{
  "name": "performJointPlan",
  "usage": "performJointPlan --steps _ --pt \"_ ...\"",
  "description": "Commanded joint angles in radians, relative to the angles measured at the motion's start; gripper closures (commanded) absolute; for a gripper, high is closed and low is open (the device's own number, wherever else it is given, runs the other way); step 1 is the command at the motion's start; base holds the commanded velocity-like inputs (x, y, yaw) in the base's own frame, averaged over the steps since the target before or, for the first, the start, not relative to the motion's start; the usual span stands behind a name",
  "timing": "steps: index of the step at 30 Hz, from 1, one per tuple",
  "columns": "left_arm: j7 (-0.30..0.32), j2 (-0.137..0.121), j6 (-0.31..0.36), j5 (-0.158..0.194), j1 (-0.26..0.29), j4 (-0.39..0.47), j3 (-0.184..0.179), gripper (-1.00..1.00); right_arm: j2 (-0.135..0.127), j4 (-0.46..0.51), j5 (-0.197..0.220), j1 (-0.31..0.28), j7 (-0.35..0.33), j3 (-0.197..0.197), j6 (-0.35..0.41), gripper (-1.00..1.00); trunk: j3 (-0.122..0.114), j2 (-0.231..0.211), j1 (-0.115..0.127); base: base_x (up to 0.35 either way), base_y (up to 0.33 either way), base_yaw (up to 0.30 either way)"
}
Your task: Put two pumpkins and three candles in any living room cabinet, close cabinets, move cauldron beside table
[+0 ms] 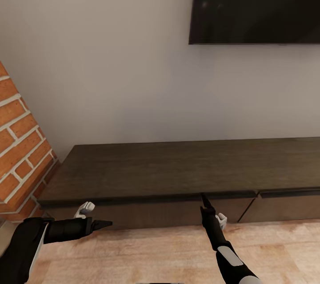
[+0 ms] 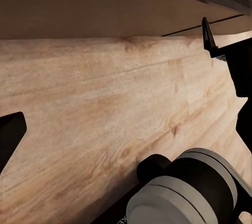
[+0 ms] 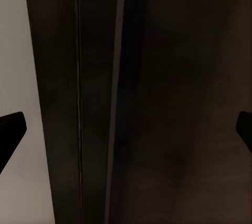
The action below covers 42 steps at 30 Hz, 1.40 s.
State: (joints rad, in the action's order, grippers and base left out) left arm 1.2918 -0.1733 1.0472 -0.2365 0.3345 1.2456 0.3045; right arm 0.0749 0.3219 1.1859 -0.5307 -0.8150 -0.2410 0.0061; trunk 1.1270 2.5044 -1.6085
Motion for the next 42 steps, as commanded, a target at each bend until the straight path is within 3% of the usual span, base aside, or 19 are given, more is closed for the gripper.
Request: performJointPlan --steps 1,24,25,42 --pt "0.0 0.0 0.0 0.0 0.0 0.0 0.0 -1.0 0.0 0.0 0.0 0.0 0.0 0.0 0.0 -1.0 0.0 0.0 0.0 0.011 0.004 0.0" --pt "0.0 0.0 0.0 -0.001 0.0 0.0 0.001 -1.0 0.0 0.0 -0.002 0.0 0.002 0.001 0.003 -1.0 0.0 0.0 0.0 0.001 0.0 0.0" --pt "0.0 0.0 0.0 -0.001 0.0 0.0 0.001 -1.0 0.0 0.0 -0.002 0.0 0.002 0.001 0.003 1.0 0.0 0.0 0.0 0.0 0.0 0.0" --pt "0.0 0.0 0.0 -0.001 0.0 0.0 -0.001 -1.0 0.002 0.0 -0.002 0.0 0.002 0.0 0.003 1.0 0.0 0.0 0.0 0.0 0.0 0.0"
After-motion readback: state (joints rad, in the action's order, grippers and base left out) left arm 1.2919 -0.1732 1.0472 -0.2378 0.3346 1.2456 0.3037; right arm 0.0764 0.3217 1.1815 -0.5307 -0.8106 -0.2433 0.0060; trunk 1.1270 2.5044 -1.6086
